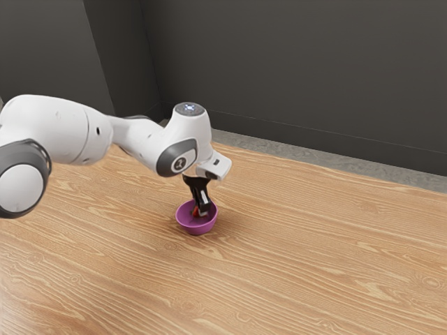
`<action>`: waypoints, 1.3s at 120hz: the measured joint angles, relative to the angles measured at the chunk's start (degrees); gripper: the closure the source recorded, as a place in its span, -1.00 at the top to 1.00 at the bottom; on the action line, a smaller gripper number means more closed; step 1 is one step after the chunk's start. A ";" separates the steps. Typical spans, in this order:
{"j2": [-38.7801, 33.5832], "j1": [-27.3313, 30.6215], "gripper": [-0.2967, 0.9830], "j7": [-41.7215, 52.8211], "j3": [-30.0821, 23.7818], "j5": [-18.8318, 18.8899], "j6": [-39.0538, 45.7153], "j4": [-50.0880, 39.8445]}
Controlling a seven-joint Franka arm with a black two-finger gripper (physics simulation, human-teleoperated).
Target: Take strawberry from the bowl
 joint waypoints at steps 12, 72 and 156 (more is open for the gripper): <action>-1.78 -0.07 -0.46 -0.40 0.00 0.17 -1.00 -0.32; -4.94 -5.31 -0.45 -1.94 -5.72 -0.27 -5.18 1.16; -2.71 -9.47 0.28 -2.40 -9.81 -0.60 -5.86 6.08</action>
